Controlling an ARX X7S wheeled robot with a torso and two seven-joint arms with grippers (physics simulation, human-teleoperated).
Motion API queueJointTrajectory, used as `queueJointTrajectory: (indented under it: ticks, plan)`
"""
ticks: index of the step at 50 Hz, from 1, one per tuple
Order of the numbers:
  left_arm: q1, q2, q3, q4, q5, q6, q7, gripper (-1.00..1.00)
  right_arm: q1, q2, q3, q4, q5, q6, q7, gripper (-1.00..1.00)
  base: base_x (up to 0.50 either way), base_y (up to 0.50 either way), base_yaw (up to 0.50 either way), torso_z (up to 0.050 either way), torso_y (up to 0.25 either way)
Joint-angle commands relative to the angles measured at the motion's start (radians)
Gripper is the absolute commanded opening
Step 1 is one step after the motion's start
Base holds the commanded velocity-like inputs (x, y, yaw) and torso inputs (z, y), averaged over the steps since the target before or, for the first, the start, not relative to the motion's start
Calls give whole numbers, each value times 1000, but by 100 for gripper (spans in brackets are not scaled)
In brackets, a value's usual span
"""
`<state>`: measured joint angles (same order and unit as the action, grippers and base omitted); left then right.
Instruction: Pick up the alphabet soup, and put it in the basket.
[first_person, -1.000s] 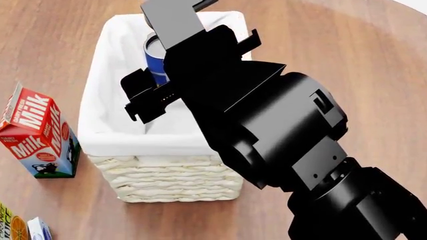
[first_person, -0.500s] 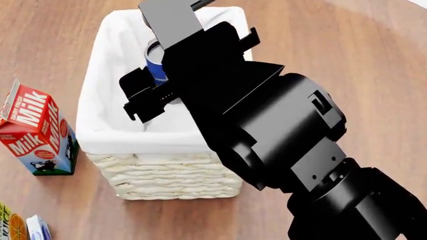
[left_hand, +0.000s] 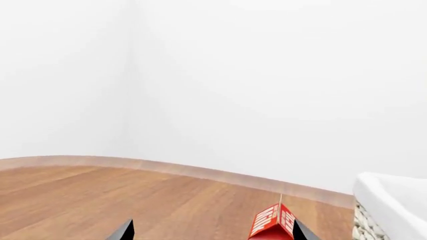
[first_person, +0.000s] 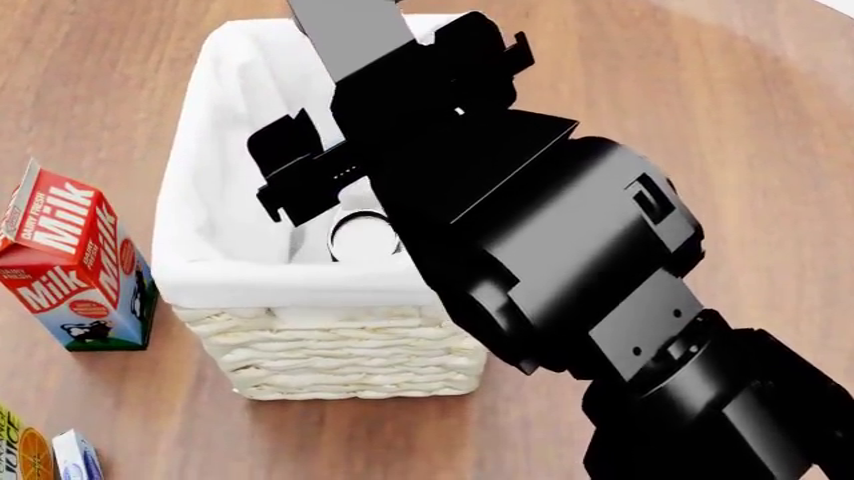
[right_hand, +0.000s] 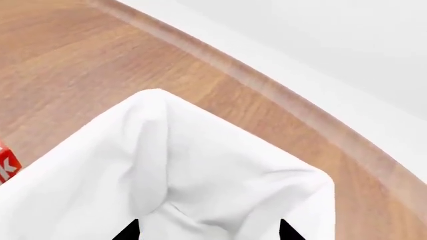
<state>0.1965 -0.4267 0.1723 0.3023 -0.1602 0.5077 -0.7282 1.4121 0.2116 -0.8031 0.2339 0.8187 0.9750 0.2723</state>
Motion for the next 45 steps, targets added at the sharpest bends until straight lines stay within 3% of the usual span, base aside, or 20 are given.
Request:
queueJointTrajectory:
  ticks: [1, 14, 22, 27, 33, 40, 45]
  plan:
    - [0, -1, 0, 2, 2, -3, -2, 100, 6, 44, 37, -89, 23, 13, 37, 100, 0, 0, 0, 0, 0]
    - [5, -2, -8, 3, 3, 1, -10, 100, 45, 236, 207, -447, 170, 120, 158, 100, 0, 0, 0, 0, 0]
    - [8, -3, -9, 7, 7, -1, -13, 100, -75, 411, 336, -625, 218, 61, 196, 100, 0, 0, 0, 0, 0]
    - [12, -4, -17, 9, 8, 1, -19, 100, -333, 572, 467, -813, 145, -144, 231, 100, 0, 0, 0, 0, 0]
    - [9, -2, -20, 1, 8, 3, -23, 100, -814, 703, 623, -958, -20, -466, 256, 100, 0, 0, 0, 0, 0]
    - [8, -3, -27, -12, -2, 13, -24, 100, -1369, 653, 777, -1012, -306, -900, 295, 100, 0, 0, 0, 0, 0]
    - [2, 1, -26, -17, -4, 11, -26, 100, -1558, 501, 856, -945, -502, -1167, 354, 100, 0, 0, 0, 0, 0]
